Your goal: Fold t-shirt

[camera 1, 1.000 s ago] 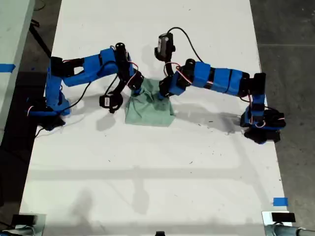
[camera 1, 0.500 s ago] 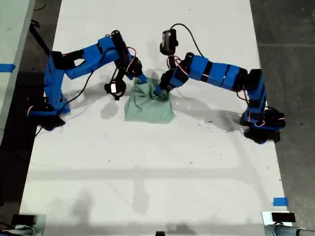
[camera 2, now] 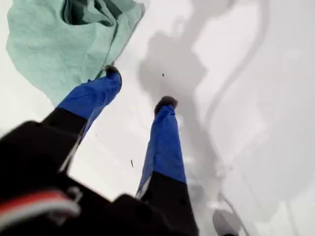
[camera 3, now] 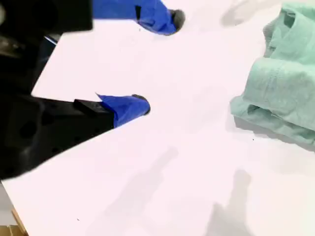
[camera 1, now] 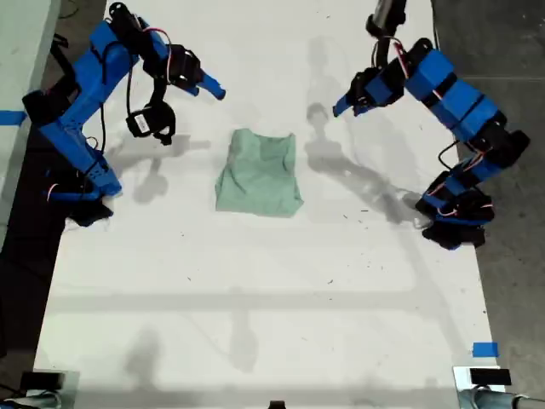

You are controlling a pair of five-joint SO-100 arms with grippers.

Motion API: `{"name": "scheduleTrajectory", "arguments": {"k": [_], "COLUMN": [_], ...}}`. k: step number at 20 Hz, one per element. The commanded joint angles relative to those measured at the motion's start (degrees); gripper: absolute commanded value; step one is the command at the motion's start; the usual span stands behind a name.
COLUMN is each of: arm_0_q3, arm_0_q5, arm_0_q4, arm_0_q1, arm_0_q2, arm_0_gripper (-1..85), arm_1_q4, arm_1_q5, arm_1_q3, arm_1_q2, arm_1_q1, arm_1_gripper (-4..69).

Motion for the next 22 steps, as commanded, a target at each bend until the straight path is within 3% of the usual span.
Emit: {"name": "scheduleTrajectory", "arguments": {"k": [1, 4, 7, 9, 10, 13, 15, 20, 22], "arm_0_q3": [10.46, 29.71, 49.57, 61.79, 68.03, 85.08, 92.81, 105.82, 112.32], "arm_0_q5": [-0.88, -3.78, -11.25, -18.02, -21.71, -32.87, -37.97, -39.55, -39.55], "arm_0_q4": [-4.31, -10.28, -13.8, -15.47, -17.23, -24.7, -27.6, -29.62, -25.05], "arm_0_q1": [2.55, 8.7, 16.52, 21.36, 23.82, 30.94, 32.08, 29.53, 28.92], "arm_0_q2": [12.74, 26.98, 42.54, 52.29, 56.87, 67.24, 72.51, 88.68, 105.29], "arm_0_gripper": [24.6, 21.8, 13.5, 2.2, 0.1, 0.0, 0.0, 0.0, 0.0], "arm_1_q4": [-0.88, -1.58, -5.01, -6.33, -8.79, -23.03, -32.87, -55.37, -61.08], "arm_1_q5": [2.2, 9.4, 17.58, 23.29, 25.58, 27.33, 24.35, 14.33, 10.63], "arm_1_q3": [10.46, 22.76, 37.62, 47.55, 52.82, 59.41, 55.55, 30.76, 18.72], "arm_1_q2": [17.93, 30.06, 45.44, 56.78, 61.0, 57.39, 47.29, 14.06, 0.35], "arm_1_q1": [-0.79, -9.4, -20.92, -26.19, -28.56, -34.37, -34.8, -33.4, -32.34], "arm_1_gripper": [17.9, 16.2, 10.2, -1.2, -1.1, -1.1, -1.1, -1.0, -1.0]}}
